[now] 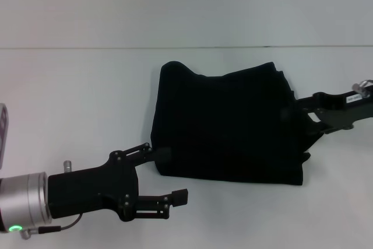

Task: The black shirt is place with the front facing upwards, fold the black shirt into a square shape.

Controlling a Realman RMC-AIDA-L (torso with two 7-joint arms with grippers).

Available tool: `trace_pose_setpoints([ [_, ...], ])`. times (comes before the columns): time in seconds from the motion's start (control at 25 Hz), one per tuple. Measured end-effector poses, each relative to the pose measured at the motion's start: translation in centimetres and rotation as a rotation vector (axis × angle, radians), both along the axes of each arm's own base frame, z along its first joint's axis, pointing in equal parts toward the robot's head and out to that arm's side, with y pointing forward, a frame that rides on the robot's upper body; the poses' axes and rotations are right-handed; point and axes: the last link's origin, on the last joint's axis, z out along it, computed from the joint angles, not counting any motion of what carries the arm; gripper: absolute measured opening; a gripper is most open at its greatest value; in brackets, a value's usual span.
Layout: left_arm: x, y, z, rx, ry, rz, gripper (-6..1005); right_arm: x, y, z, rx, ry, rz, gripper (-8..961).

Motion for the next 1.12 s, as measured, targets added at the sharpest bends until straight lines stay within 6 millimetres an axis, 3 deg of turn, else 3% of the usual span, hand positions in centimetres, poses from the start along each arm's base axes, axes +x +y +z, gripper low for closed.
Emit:
trace_pose_setpoints([
  [0.6,-0.2,0.0,-0.1,0.004,-0.002,0.017,949,0.1,-0.2,-2.7,0.000,0.004,0.011,895],
  [1.04,-0.2,0.0,-0.2,0.006,-0.003,0.027,949,-0.1,-0.1,-3.3,0.007,-0.017,0.056,779],
  [1.12,-0.3,0.0,-0.2,0.009,-0.005,0.032,949,-0.1,-0.1,-3.3,0.010,-0.019,0.057,718],
])
